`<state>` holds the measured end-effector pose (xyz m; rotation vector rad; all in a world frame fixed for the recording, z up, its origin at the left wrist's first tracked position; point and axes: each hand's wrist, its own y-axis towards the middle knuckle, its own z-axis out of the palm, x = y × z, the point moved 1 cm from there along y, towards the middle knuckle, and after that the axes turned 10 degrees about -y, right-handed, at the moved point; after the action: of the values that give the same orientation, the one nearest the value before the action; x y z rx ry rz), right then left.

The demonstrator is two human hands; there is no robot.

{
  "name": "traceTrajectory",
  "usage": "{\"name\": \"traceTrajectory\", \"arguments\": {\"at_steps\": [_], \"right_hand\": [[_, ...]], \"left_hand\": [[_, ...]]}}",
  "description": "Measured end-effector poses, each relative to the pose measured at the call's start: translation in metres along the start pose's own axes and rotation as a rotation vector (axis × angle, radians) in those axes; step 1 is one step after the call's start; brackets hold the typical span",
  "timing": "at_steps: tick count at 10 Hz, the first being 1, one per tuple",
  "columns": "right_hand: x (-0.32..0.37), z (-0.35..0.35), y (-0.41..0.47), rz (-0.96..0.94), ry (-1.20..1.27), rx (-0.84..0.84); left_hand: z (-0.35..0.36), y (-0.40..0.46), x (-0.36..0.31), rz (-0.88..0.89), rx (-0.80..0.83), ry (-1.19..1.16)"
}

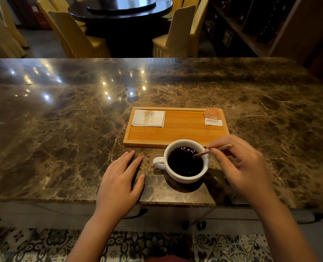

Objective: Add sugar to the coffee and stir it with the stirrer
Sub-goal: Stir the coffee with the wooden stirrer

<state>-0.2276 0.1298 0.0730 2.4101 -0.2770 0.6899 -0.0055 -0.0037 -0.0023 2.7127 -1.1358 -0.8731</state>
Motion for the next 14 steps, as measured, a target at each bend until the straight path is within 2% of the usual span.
{"name": "traceTrajectory", "arguments": {"at_steps": [2, 4, 5, 6, 8, 10, 11, 12, 14], "right_hand": [[0.005, -0.008, 0.0, 0.062, 0.102, 0.125], [0.01, 0.012, -0.002, 0.174, 0.387, 0.055], [0.009, 0.02, -0.001, 0.146, 0.307, -0.046], [0.004, 0.015, -0.001, 0.07, 0.106, -0.069], [0.003, -0.001, -0.002, -0.007, -0.021, 0.043], [0.011, -0.009, -0.006, 0.05, 0.1, 0.153], [0.018, 0.003, -0.007, 0.201, 0.396, 0.09], [0.015, 0.018, -0.005, 0.208, 0.418, -0.02], [0.002, 0.02, -0.002, 0.114, 0.161, -0.179]], "left_hand": [[0.0, 0.0, 0.001, 0.001, -0.001, -0.007], [0.0, 0.0, 0.0, 0.0, -0.002, -0.003], [-0.001, 0.0, -0.001, 0.002, -0.002, -0.007], [-0.001, 0.0, -0.001, 0.002, -0.003, -0.007], [-0.001, 0.0, -0.001, 0.002, -0.004, 0.0], [-0.001, 0.0, -0.001, 0.003, -0.003, -0.002], [0.0, 0.0, -0.001, 0.002, -0.003, 0.003], [0.0, 0.0, 0.0, 0.0, -0.001, 0.008], [0.0, 0.0, -0.001, -0.007, -0.001, 0.004]]}}
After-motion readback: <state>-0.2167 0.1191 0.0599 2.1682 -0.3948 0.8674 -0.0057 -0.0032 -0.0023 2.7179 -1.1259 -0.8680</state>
